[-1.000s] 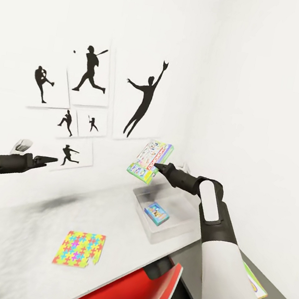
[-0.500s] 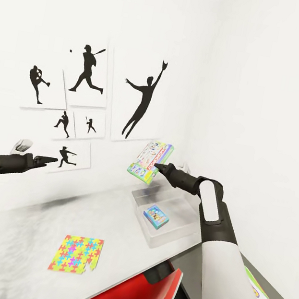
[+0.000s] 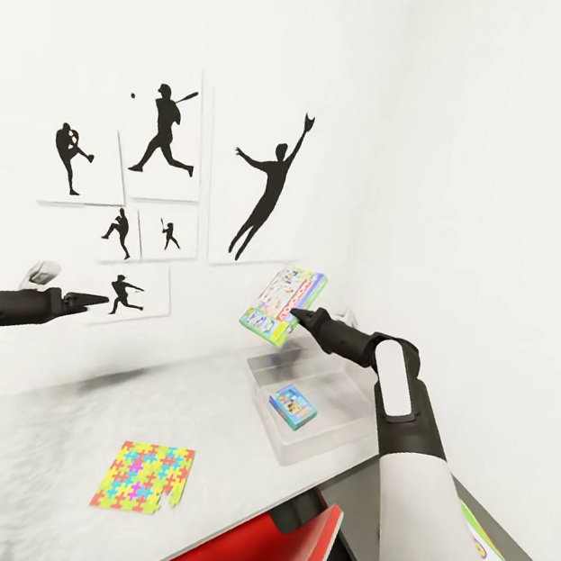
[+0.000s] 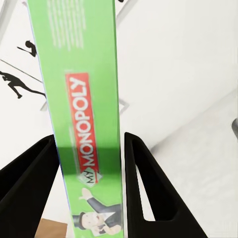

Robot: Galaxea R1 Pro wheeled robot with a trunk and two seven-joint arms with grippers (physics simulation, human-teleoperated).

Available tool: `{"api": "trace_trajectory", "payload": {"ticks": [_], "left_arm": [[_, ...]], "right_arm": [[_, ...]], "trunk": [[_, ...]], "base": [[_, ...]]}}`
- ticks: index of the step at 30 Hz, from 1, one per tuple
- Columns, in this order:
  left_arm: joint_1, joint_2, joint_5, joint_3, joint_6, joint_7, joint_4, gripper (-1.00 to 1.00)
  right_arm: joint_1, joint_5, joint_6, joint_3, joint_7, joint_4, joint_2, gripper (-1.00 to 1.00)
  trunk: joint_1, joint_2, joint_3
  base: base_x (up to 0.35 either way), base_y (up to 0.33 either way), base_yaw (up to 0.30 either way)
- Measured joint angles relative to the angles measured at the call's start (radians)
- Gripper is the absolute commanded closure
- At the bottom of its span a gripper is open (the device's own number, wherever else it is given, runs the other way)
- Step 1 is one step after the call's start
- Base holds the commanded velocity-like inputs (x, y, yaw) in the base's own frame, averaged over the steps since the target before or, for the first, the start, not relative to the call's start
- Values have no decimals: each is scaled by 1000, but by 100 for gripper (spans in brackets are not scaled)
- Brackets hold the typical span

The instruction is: Put all the toys in the child's room - the three board games (two on the bed and one on the table), the two jigsaw puzzles on the table, and the tennis ball on the table - inside the toy box on the table in the child's room.

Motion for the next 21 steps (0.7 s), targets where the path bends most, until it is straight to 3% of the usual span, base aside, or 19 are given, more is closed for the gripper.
{"api": "trace_trajectory", "payload": {"ticks": [6,16,21], "left_arm": [[0,0,-2,0,0,-51,0,-100],[0,0,-2,-1,0,-63,0,-100],[0,0,-1,-3,0,-65,0,-100]], "right_arm": [[2,4,1,-2,0,-2,-4,100],[6,2,-2,-6,-1,1,-7,100],[-5,8,5,-42,-18,30,-12,100]], "trunk": [[0,0,0],[0,0,0],[0,0,0]], "base": [[0,0,0],[0,0,0],[0,0,0]]}}
